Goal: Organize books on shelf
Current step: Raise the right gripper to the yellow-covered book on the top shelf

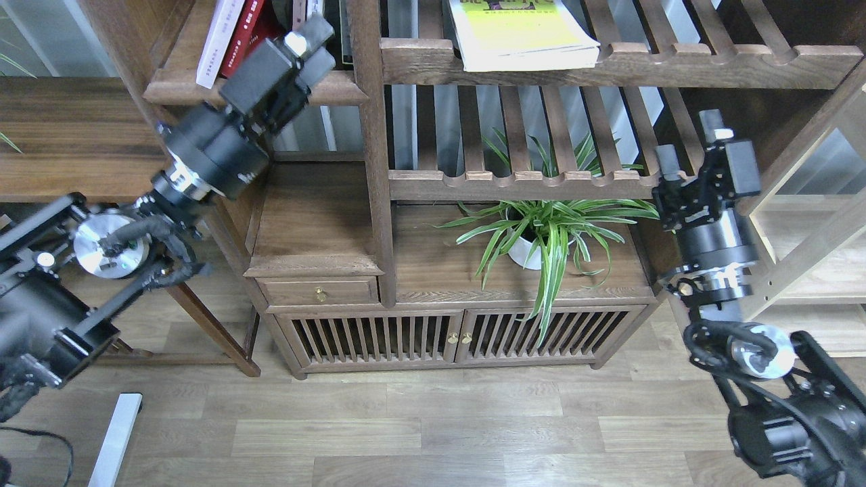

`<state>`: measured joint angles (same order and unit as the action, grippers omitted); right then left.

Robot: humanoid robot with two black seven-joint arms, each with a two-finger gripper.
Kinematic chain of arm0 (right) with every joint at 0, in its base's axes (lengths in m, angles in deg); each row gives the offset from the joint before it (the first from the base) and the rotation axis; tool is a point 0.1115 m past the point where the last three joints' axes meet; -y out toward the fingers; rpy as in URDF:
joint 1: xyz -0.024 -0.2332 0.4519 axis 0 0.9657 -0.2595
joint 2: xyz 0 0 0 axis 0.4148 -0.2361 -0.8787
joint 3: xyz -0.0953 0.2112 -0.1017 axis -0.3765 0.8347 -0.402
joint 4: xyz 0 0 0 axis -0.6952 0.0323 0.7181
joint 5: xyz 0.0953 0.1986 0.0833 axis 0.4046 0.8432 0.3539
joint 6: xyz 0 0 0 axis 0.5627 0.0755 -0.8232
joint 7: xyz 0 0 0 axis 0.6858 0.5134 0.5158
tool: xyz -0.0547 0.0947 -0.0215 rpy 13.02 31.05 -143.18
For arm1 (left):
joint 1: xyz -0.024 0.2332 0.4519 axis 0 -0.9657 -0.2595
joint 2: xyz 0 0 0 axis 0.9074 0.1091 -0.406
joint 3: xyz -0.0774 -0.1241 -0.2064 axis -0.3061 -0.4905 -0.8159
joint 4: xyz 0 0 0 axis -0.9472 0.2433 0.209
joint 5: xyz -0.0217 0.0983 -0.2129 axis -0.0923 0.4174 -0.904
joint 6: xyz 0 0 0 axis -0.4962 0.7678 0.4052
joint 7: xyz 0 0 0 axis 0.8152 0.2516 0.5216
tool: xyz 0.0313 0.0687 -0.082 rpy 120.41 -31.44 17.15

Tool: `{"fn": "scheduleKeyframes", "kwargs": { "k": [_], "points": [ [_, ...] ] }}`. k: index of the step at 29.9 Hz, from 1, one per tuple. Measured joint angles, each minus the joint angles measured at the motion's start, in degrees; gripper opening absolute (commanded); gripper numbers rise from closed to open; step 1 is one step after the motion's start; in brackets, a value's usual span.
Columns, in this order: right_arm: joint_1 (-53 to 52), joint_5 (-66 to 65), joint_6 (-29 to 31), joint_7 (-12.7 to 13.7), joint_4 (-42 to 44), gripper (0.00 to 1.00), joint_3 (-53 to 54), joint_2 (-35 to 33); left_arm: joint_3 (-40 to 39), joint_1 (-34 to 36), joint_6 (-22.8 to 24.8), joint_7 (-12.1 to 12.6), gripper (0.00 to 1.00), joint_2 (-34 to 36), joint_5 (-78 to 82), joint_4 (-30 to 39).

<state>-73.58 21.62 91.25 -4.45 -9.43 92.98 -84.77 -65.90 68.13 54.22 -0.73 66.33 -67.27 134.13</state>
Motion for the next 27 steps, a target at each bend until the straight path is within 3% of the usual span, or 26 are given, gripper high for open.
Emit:
{"fn": "scheduleKeyframes", "kwargs": {
  "k": [14,27],
  "points": [
    [-11.00,-0.08,-0.17,0.14,-0.28,0.94,-7.92,7.58,6.00,-3.07,0.00,-0.02,0.96,-0.40,-8.17,-0.92],
    [-14.84,0.09,-13.25,0.15,0.37,0.95,-7.50,9.34,6.19,-4.47,0.00,-0.09,0.97,-2.75,-8.18,-3.22]
  ]
}}
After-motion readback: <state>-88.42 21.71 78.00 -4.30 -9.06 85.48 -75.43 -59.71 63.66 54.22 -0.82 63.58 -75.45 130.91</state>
